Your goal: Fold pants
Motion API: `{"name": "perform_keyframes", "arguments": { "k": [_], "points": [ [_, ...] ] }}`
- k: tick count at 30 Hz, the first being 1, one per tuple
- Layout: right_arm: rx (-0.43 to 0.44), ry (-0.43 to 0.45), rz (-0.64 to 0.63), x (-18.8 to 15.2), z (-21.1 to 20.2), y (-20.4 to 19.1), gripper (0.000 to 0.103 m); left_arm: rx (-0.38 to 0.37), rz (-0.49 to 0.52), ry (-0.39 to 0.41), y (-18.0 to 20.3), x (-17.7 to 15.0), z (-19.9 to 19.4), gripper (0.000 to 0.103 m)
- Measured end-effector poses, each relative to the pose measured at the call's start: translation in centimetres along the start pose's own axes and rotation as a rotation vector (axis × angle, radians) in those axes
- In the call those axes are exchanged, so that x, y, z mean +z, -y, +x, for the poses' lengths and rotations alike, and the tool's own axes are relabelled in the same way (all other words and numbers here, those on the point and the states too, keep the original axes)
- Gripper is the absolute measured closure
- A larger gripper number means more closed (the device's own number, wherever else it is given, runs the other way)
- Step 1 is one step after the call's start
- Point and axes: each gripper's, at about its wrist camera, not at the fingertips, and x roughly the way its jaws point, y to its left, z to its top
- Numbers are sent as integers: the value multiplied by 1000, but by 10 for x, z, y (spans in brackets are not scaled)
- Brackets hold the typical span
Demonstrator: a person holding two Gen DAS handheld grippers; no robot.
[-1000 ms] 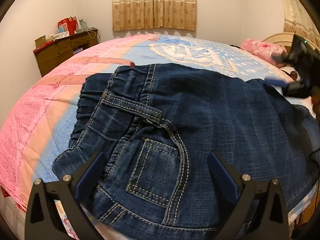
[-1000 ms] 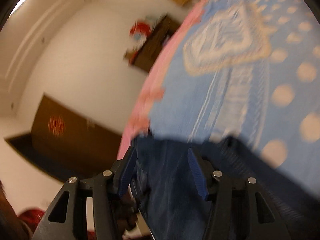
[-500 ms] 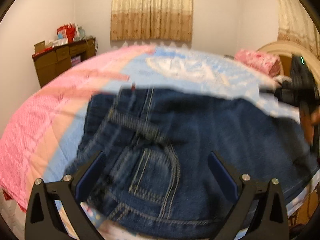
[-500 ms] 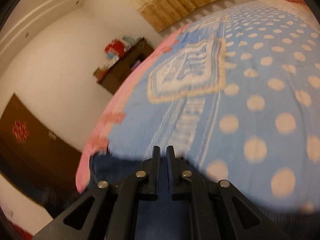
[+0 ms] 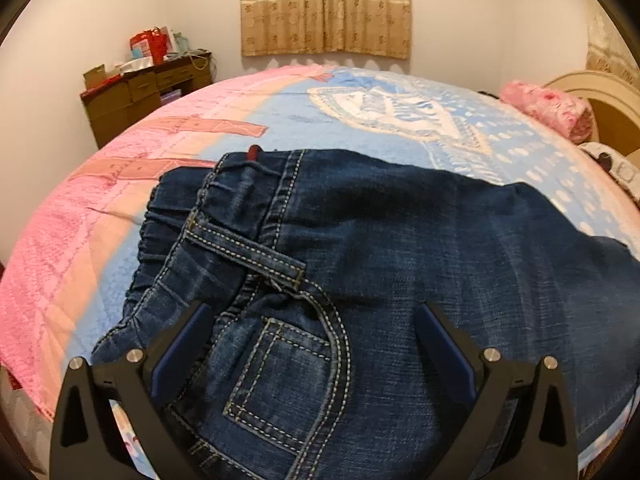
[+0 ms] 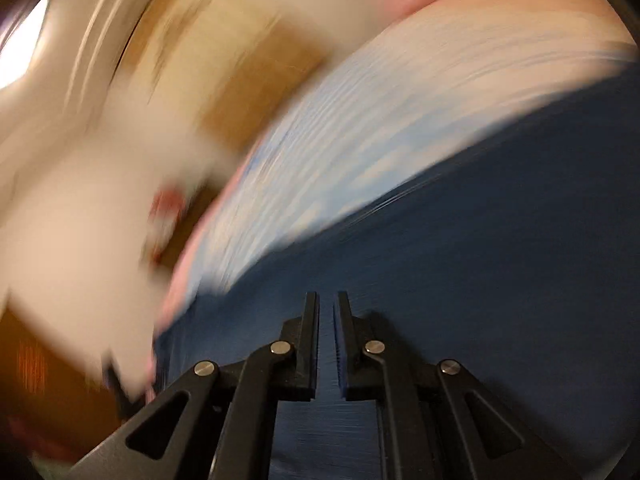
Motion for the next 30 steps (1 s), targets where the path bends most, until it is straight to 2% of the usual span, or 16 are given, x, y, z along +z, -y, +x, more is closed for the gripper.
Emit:
{"name": "perform_keyframes", "arguments": {
  "k": [3, 4, 7, 8, 10, 13, 15, 18, 23, 26, 30],
  "points": [
    [-155, 307, 214, 11, -89, 85, 96, -14, -40, -10, 0, 4, -3, 0],
    [-231, 373, 248, 11, -113, 108, 96, -24, -53, -13, -1, 5, -4, 0],
    [-396, 445, 274, 11, -156, 152, 96, -48, -112, -28, -1, 8, -5, 0],
    [-404, 452, 289, 11, -164, 163, 96, -55, -128, -34, 0, 9, -6, 0],
    [-369, 455, 309, 13, -170, 175, 96, -76, -155, -54, 3, 9, -6, 0],
    [-363, 446, 261, 22, -170, 182, 95, -92, -180, -75, 8, 11, -7, 0],
    [-364, 435, 265, 30, -167, 182, 95, -97, -191, -70, 10, 12, -12, 0],
    [-365, 458, 297, 21, -170, 168, 96, -78, -181, -47, 12, 14, -17, 0],
    [-469, 478, 161, 24, -173, 153, 95, -48, -164, -37, 11, 16, -19, 0],
    [-499, 420, 95, 40, -165, 155, 95, -46, -175, -36, 9, 16, -19, 0],
    [-590, 359, -13, 61, -152, 154, 94, -31, -174, -43, 7, 11, -18, 0]
  ]
}}
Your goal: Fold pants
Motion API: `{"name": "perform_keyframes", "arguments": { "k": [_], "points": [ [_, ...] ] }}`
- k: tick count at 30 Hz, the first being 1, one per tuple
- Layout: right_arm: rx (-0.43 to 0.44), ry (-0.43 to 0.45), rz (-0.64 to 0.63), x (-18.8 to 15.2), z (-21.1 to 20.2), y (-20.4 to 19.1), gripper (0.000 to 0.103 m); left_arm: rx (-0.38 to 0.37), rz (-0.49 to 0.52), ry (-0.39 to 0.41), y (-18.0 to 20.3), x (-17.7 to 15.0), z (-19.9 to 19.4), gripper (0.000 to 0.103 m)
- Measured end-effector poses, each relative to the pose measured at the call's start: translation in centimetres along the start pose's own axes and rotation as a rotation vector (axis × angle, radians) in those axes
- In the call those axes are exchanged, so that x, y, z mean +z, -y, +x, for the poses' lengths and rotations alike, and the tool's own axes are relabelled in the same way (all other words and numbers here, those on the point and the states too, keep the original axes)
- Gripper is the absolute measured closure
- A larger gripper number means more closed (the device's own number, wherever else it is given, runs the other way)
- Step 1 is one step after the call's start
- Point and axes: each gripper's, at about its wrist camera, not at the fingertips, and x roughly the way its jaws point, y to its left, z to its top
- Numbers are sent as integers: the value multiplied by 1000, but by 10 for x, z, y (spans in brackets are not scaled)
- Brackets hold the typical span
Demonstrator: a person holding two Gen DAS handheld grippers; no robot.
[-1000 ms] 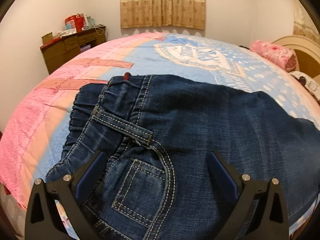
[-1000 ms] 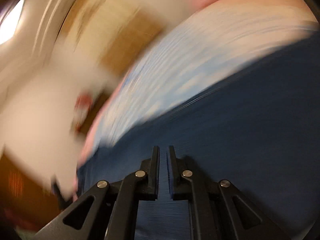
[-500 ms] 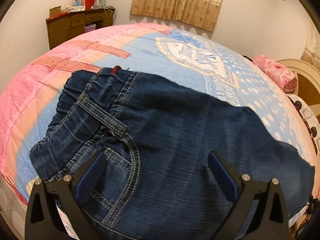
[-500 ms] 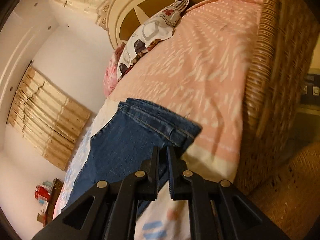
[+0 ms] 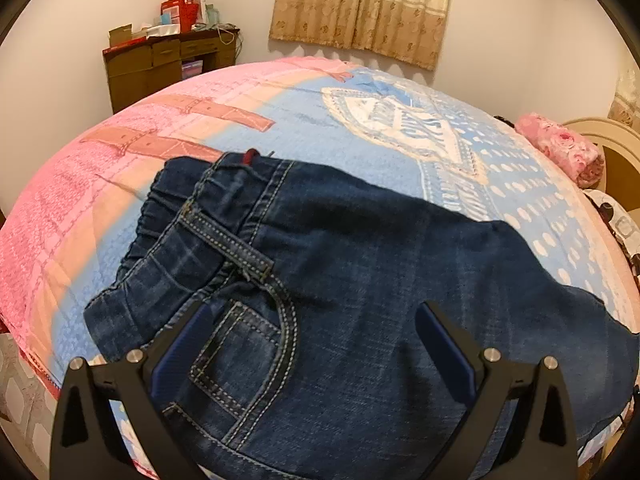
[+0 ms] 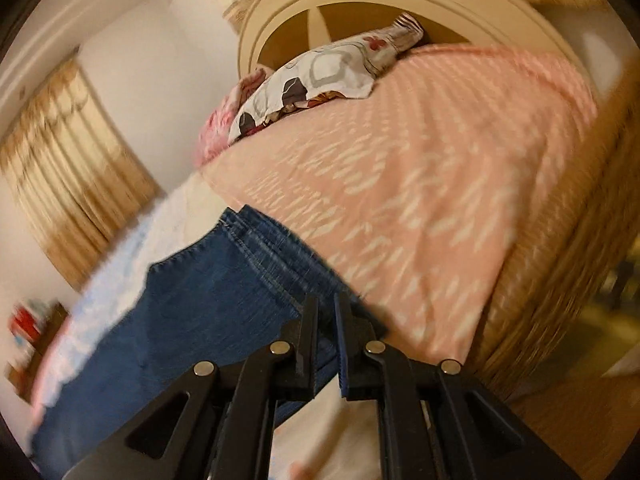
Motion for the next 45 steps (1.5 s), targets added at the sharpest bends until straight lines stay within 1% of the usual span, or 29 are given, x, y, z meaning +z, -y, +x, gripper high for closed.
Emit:
{"name": "perform_keyframes", "arguments": {
  "k": [1, 3, 4, 5, 6, 7, 8, 12, 15, 16, 17, 18, 21, 23, 25, 27, 28, 29, 30, 31, 33, 34, 36, 38, 39, 40, 41, 43, 45],
  "points": [
    [-6, -18, -28, 4, 4, -1, 90, 8, 1, -3, 0, 0, 1, 0],
    [0, -35, -45, 6, 8, -1, 85, 17, 4, -5, 0, 0, 2, 0],
    [14, -48, -51, 7, 9, -1, 78, 18, 4, -4, 0, 0, 2, 0],
    [25, -55, -63, 7, 8, -1, 73, 17, 4, -2, 1, 0, 1, 0],
    [36, -61, -89, 6, 8, -3, 65, 16, 5, -1, 1, 0, 0, 0],
    [43, -61, -118, 5, 6, -5, 58, 16, 8, 0, 1, 0, 0, 0],
    [40, -59, -163, 2, 5, -9, 57, 19, 14, 0, 3, 0, 0, 0],
    [-51, -76, -323, -4, 7, -26, 58, 22, 30, 8, 6, 0, -1, 0],
    [-100, -91, -387, -3, 14, -35, 58, 27, 41, 10, 8, -1, -1, 0],
    [-104, -101, -396, -1, 15, -37, 64, 26, 44, 7, 8, -1, 0, 0],
    [-95, -111, -401, -1, 16, -37, 66, 26, 47, 4, 9, -2, 0, 0],
    [-105, -116, -423, -1, 15, -39, 83, 27, 53, 3, 9, -3, 1, 0],
    [-132, -132, -511, -9, 9, -48, 84, 48, 77, 9, 12, -6, 2, 0],
    [-147, -130, -516, -10, 7, -49, 85, 55, 92, 10, 15, -7, 2, 0],
    [-208, -93, -525, -10, 3, -51, 85, 54, 103, 15, 16, -8, 0, 0],
    [-236, -62, -493, -7, 2, -50, 85, 58, 115, 26, 18, -8, -3, 0],
    [-259, -58, -472, -6, 5, -49, 97, 60, 118, 29, 18, -7, -4, 0],
    [-310, -48, -464, -6, 7, -48, 96, 60, 120, 33, 18, -7, -5, 0],
    [-311, -41, -445, -4, 9, -45, 97, 59, 122, 38, 18, -7, -6, 0],
    [-294, -40, -409, -2, 11, -39, 97, 60, 123, 42, 17, -7, -7, 0],
    [-207, -20, -350, 2, 7, -29, 97, 66, 122, 48, 16, -6, -9, 0],
    [-185, -7, -329, 3, 2, -26, 97, 67, 119, 51, 15, -5, -9, 0],
    [-126, 34, -224, 5, -15, -13, 96, 68, 108, 53, 12, -5, -8, 0],
    [-16, 48, -72, 2, -33, 3, 85, 72, 108, 44, 13, -5, -5, 0],
    [20, 55, -21, -2, -39, 8, 70, 77, 112, 41, 13, -6, -3, 0],
    [47, 62, 16, -6, -42, 10, 61, 81, 116, 38, 15, -6, -1, 0],
    [61, 67, 33, -11, -42, 11, 48, 83, 120, 34, 16, -7, 0, 0],
    [33, 57, 5, -17, -33, 5, 46, 78, 132, 31, 19, -9, -1, 0],
    [-9, 15, 14, -21, -18, 3, 46, 79, 141, 45, 20, -9, -5, 0]
  ]
}}
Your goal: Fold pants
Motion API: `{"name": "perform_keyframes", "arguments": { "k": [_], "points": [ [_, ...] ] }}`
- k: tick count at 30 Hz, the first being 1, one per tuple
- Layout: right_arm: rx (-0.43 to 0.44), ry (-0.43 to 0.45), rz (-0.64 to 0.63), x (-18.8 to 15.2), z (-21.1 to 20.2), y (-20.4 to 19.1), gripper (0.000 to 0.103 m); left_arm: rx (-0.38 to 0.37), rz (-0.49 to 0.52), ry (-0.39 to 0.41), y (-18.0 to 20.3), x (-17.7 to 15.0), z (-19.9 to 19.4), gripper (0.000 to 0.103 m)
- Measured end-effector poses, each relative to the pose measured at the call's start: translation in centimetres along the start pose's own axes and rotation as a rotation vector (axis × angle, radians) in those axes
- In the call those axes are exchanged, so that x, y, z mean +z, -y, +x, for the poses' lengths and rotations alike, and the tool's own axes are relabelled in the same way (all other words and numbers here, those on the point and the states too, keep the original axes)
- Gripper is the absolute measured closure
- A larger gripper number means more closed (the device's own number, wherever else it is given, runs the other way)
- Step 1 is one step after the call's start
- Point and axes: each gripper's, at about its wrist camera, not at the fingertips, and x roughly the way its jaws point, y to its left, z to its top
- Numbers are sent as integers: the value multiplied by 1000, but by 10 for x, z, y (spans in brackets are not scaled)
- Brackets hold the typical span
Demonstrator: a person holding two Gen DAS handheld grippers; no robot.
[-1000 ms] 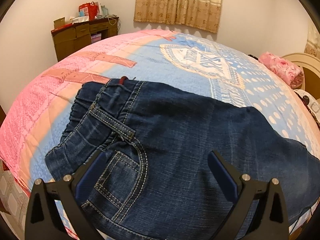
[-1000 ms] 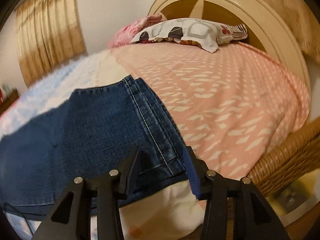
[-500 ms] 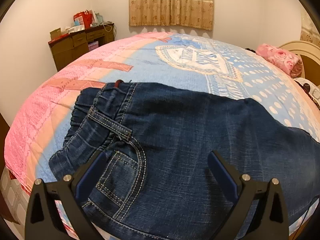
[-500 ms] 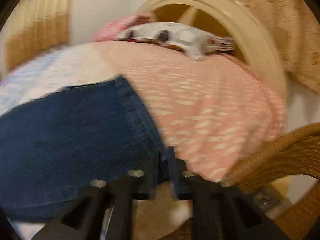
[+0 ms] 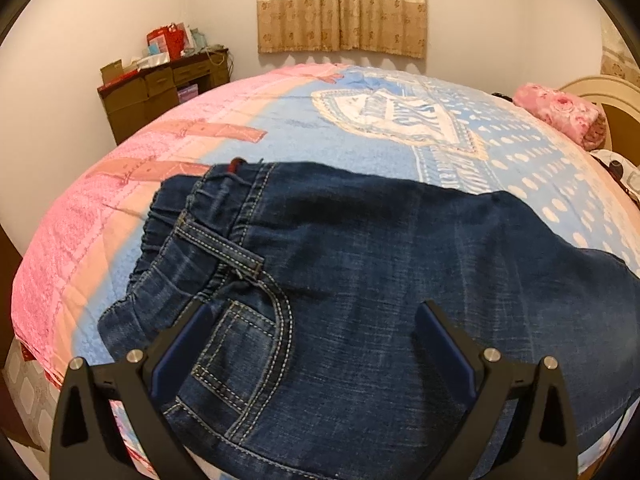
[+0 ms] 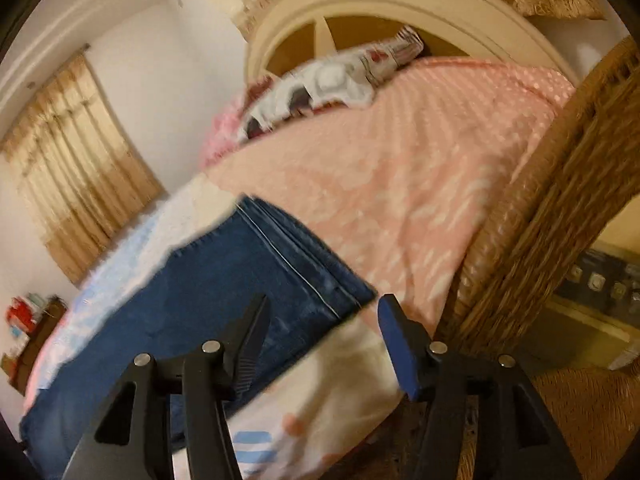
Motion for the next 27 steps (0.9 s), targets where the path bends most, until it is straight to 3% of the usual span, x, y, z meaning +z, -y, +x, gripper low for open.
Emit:
{"name": "perform_keyframes", "arguments": {
  "k": [2, 5, 7, 8, 11, 16, 19, 23, 27],
  "points": [
    [4, -8, 20, -6, 8, 0, 45, 14, 5, 17, -1, 1, -4, 0],
    [-29, 6, -51, -9, 10, -10, 48, 11, -8, 17, -4, 3, -5, 0],
    [-55, 10, -119, -9, 7, -20, 80, 4, -16, 13, -6, 2, -4, 0],
    [-62, 17, -166, -9, 5, -28, 85, 3, -15, 13, -6, 2, -4, 0],
    [-43, 49, -205, -7, -2, -37, 85, 3, -13, 9, -6, 0, -2, 0],
    [35, -16, 5, 3, 19, -8, 84, -4, -25, 4, -9, -1, -1, 0],
    [77, -6, 109, 3, 20, 2, 84, -7, -41, 0, -14, -3, 0, 0],
    [44, -25, 292, 1, 18, 9, 84, -17, -46, 8, -19, -5, -2, 0],
    [-29, -44, 205, 6, 24, -7, 83, -28, -44, -1, -24, -10, 2, 0]
  ]
}}
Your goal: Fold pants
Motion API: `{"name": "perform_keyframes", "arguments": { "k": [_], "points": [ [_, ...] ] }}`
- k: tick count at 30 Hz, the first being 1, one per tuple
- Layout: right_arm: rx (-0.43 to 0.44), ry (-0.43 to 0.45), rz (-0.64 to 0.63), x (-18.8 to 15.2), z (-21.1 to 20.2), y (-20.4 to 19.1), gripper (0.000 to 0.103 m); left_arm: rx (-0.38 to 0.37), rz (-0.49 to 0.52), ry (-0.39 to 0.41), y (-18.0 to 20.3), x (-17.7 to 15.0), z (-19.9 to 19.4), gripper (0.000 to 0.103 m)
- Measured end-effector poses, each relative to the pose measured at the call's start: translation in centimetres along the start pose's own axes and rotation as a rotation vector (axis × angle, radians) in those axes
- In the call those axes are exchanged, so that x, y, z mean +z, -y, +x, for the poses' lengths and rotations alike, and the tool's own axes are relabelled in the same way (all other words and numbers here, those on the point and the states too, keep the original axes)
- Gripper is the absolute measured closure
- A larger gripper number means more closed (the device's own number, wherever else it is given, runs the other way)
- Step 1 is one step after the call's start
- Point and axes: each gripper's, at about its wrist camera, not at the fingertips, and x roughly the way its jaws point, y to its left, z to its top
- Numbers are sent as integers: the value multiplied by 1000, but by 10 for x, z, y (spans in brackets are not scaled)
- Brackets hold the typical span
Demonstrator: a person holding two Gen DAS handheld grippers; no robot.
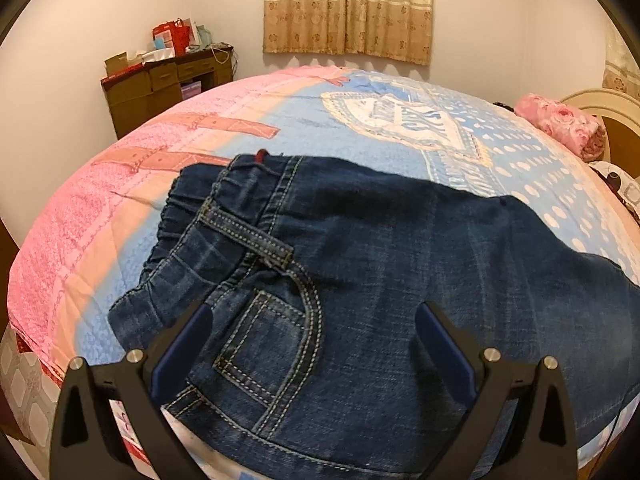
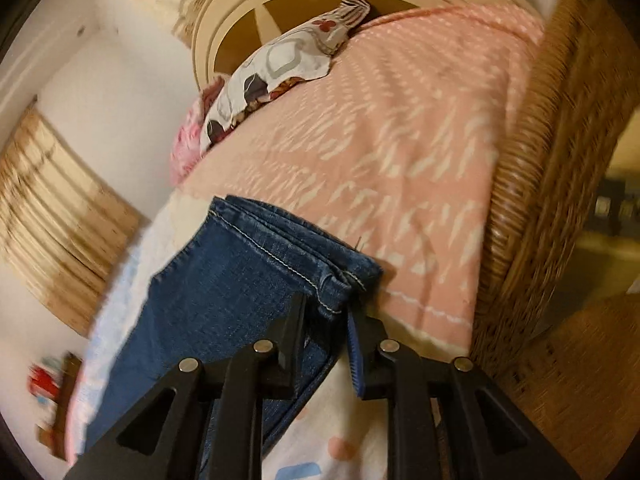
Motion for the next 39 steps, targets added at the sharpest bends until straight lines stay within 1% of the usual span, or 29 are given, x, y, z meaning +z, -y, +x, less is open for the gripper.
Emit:
{"name": "perform_keyframes", "arguments": {
  "k": [2, 3, 4, 5, 6, 7, 9, 10, 12, 15, 17, 18, 19, 20, 23, 24, 25, 26, 27, 29, 31, 34, 37, 39],
  "points": [
    [-22, -10, -53, 2, 1, -6, 87, -9, -11, -8, -5, -2, 2, 0],
    [-30, -14, -88, 3, 0, -10, 93, -16, -18, -10, -8, -3, 2, 0],
    [-33, -16, -109, 4, -2, -13, 94, -20, -23, -10, -10, -3, 2, 0],
    [-35, 3, -137, 4, -11, -22, 94, -22, -27, -6, -12, -4, 2, 0],
    [-18, 24, -151, 4, -18, -28, 94, -22, -33, 0, -16, -4, 1, 0],
    [15, 55, -180, 3, -30, -40, 94, -25, -40, 2, -19, -4, 1, 0],
    [72, 110, -286, -4, -55, -80, 94, -38, -55, 4, -23, -3, 1, 0],
    [110, 131, -339, -10, -67, -103, 94, -44, -58, 6, -24, -2, 1, 0],
    [221, 173, -461, -31, -95, -161, 94, -49, -53, 14, -26, -3, 0, 0],
    [367, 188, -604, -73, -125, -230, 94, -44, -33, 37, -28, -4, -5, 0],
    [465, 168, -723, -118, -137, -276, 94, -43, -31, 51, -34, -6, -9, 0],
    [512, 148, -781, -144, -139, -297, 94, -48, -37, 56, -38, -8, -11, 0],
    [565, 118, -845, -178, -140, -318, 94, -55, -45, 57, -43, -10, -12, 0],
    [593, 104, -888, -202, -139, -331, 94, -60, -53, 55, -48, -12, -12, 0],
    [646, 58, -1066, -294, -132, -369, 94, -58, -61, 51, -59, -17, -12, 0],
    [657, 37, -1093, -312, -129, -374, 94, -52, -61, 54, -62, -19, -13, 0],
    [676, 15, -1142, -345, -129, -380, 94, -50, -61, 54, -66, -20, -13, 0],
    [678, 27, -1189, -365, -130, -382, 94, -50, -64, 54, -69, -22, -14, 0],
    [671, 59, -1271, -390, -132, -383, 94, -52, -73, 51, -74, -24, -13, 0],
    [673, 63, -1366, -417, -129, -382, 94, -60, -86, 48, -80, -27, -13, 0],
    [654, 51, -1439, -432, -122, -375, 94, -65, -100, 43, -85, -29, -10, 0],
    [633, 108, -1519, -440, -124, -368, 94, -79, -117, 29, -89, -33, -4, 0],
    [613, 144, -1553, -445, -127, -365, 92, -91, -123, 19, -90, -37, -2, 0],
    [604, 155, -1558, -442, -127, -366, 92, -91, -121, 23, -93, -41, -3, 0]
  ]
}}
